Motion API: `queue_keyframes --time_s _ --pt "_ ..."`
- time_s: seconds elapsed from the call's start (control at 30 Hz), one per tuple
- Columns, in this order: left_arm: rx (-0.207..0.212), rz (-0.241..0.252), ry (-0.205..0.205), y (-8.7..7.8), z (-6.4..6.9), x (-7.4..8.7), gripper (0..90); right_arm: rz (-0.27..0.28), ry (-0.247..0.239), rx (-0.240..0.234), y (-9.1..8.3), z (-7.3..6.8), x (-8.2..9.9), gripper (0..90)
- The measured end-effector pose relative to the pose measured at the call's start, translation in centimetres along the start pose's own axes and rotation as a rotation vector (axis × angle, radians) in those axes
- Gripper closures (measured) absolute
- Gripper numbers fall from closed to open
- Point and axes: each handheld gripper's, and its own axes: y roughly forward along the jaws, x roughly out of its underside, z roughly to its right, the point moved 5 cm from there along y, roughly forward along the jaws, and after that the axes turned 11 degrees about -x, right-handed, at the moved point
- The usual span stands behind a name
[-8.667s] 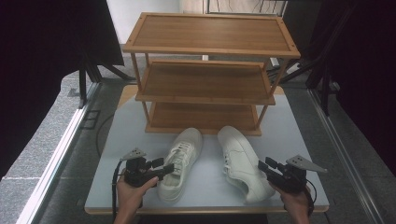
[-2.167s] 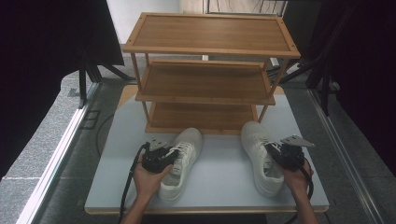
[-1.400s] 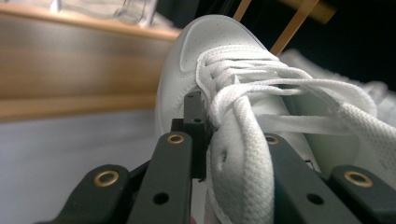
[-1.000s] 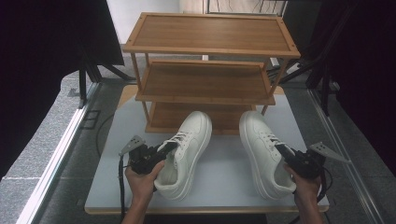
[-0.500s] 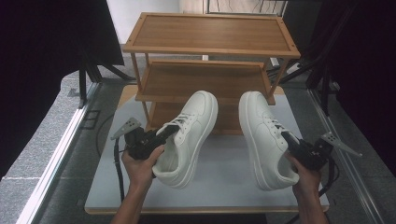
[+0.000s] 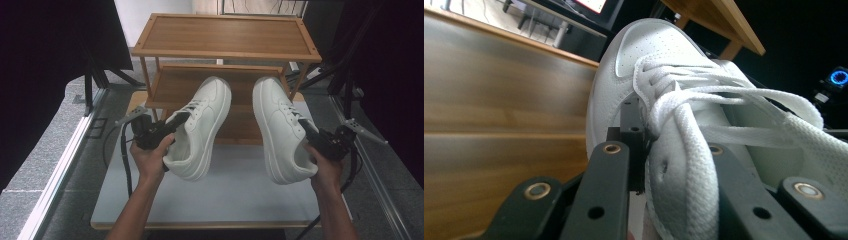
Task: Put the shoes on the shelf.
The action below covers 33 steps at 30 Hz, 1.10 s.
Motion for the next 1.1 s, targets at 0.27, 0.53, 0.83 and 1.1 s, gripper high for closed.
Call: queue_keyframes --time_s 0.27,0.53,0.83,1.1 --pt "-0.034 0.000 0.006 1.6 -0.4 -2.1 81.7 0.002 0.023 0.017 2.4 0.5 -1.8 84.0" --pt "-0.064 -0.001 0.006 3.0 -0.8 -3.0 81.6 -0.014 0.058 0.040 4.9 1.3 -2.4 83.9" --pt "-0.108 0.015 -0.027 4.8 -1.2 -3.8 81.4 -0.033 0.078 0.085 7.6 1.7 -2.9 83.7" --pt "-0.144 0.003 -0.042 6.3 -1.7 -3.8 80.9 -0.041 0.063 0.117 9.0 1.6 -3.5 83.7"
